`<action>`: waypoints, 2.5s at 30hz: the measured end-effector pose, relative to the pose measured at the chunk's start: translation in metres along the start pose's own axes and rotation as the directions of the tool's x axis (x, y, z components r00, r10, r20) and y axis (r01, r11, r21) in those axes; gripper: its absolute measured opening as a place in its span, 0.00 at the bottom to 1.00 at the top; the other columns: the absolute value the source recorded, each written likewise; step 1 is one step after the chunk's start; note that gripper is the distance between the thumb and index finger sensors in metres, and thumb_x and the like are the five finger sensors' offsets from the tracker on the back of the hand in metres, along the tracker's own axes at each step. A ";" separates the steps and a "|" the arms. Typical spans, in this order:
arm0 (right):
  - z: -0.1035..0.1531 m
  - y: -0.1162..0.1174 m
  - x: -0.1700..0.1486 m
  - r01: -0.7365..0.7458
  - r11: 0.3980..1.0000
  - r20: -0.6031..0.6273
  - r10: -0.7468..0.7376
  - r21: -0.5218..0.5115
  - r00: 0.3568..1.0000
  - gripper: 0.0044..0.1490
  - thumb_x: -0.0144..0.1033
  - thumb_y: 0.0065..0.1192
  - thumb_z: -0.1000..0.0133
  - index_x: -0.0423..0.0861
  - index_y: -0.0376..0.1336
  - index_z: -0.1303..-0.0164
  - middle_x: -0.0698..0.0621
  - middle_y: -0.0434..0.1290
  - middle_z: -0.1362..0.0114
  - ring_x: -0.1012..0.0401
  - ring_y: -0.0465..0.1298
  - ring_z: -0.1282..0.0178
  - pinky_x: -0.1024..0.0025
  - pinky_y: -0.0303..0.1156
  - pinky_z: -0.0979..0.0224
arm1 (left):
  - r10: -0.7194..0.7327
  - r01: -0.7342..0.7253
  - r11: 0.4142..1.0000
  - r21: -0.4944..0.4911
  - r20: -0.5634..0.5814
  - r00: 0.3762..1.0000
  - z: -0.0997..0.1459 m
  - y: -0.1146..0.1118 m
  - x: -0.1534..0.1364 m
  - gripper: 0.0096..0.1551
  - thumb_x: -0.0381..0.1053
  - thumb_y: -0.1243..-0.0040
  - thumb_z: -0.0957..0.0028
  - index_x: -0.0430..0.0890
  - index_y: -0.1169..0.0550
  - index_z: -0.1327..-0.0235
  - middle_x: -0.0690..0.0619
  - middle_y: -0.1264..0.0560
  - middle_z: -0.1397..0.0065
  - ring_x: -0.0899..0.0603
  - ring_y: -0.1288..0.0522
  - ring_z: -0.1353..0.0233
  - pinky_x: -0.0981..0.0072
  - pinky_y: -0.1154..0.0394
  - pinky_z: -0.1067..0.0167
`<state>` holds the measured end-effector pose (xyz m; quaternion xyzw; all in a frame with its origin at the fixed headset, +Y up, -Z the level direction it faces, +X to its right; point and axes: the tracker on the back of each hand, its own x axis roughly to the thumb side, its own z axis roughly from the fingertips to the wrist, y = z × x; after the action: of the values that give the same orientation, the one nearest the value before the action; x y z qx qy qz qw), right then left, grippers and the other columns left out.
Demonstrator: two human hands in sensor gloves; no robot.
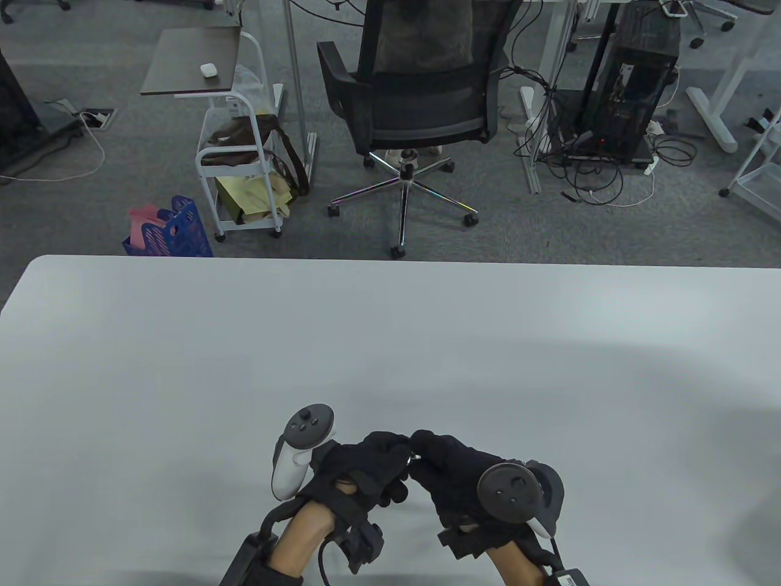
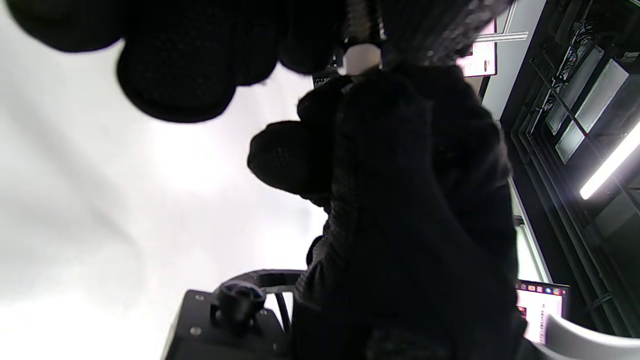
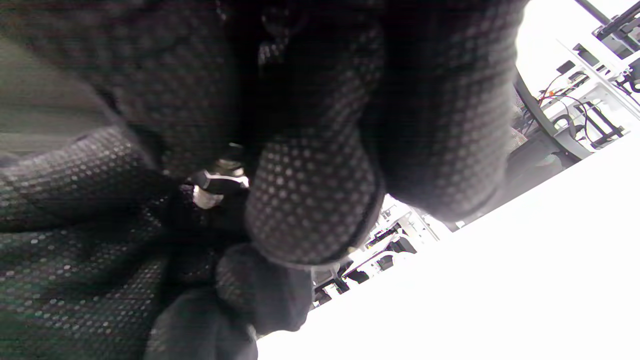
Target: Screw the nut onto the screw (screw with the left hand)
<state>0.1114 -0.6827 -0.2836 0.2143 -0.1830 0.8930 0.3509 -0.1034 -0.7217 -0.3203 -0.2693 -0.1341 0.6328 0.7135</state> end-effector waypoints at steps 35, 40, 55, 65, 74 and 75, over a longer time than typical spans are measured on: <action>0.000 0.002 0.000 0.018 0.999 -0.009 -0.018 0.027 1.000 0.30 0.42 0.78 0.61 0.47 0.74 0.48 0.49 0.85 0.51 0.64 0.93 0.67 0.63 0.91 0.56 | -0.016 0.016 1.000 -0.006 -0.006 1.000 0.001 -0.002 0.003 0.32 0.53 0.44 0.52 0.34 0.27 0.42 0.30 0.25 0.43 0.31 0.20 0.55 0.38 0.27 0.55; 0.000 0.000 0.002 0.014 1.000 0.001 -0.014 0.007 1.000 0.30 0.42 0.78 0.61 0.47 0.74 0.48 0.49 0.85 0.51 0.64 0.93 0.67 0.63 0.91 0.56 | 0.011 -0.010 0.999 -0.052 0.022 1.000 0.001 -0.002 0.004 0.33 0.52 0.47 0.51 0.35 0.32 0.37 0.31 0.29 0.39 0.32 0.22 0.51 0.39 0.28 0.52; 0.000 -0.001 0.003 0.004 1.000 0.013 -0.005 0.022 1.000 0.31 0.39 0.79 0.61 0.46 0.73 0.47 0.49 0.85 0.49 0.64 0.93 0.66 0.63 0.91 0.55 | 0.003 -0.002 0.999 -0.053 0.028 1.000 0.001 -0.002 0.006 0.32 0.50 0.46 0.51 0.34 0.30 0.39 0.31 0.28 0.41 0.32 0.22 0.53 0.39 0.28 0.53; 0.000 -0.002 0.007 -0.033 0.999 0.030 0.033 -0.001 0.999 0.31 0.40 0.79 0.62 0.46 0.74 0.48 0.49 0.85 0.50 0.64 0.93 0.66 0.63 0.91 0.55 | -0.013 0.013 1.000 -0.003 0.036 0.999 0.001 -0.002 0.007 0.31 0.51 0.44 0.52 0.35 0.29 0.39 0.31 0.27 0.42 0.32 0.21 0.54 0.38 0.27 0.54; 0.000 -0.002 0.003 -0.009 1.000 0.013 0.009 -0.006 1.000 0.30 0.40 0.78 0.61 0.47 0.74 0.48 0.49 0.85 0.50 0.64 0.93 0.66 0.63 0.91 0.56 | -0.021 0.020 1.000 0.023 0.027 0.999 0.001 -0.002 0.006 0.33 0.54 0.44 0.52 0.34 0.27 0.40 0.30 0.26 0.42 0.31 0.20 0.54 0.37 0.28 0.54; 0.000 -0.002 0.004 -0.004 1.000 0.013 0.004 -0.003 1.000 0.30 0.40 0.79 0.61 0.47 0.74 0.48 0.49 0.85 0.50 0.64 0.93 0.66 0.63 0.91 0.55 | -0.028 0.027 0.999 0.026 0.031 0.999 0.001 -0.002 0.007 0.32 0.53 0.44 0.52 0.34 0.27 0.41 0.31 0.26 0.42 0.31 0.20 0.55 0.38 0.27 0.55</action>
<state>0.1101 -0.6791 -0.2814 0.2193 -0.1872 0.8920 0.3482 -0.1014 -0.7149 -0.3197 -0.2482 -0.1408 0.6287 0.7234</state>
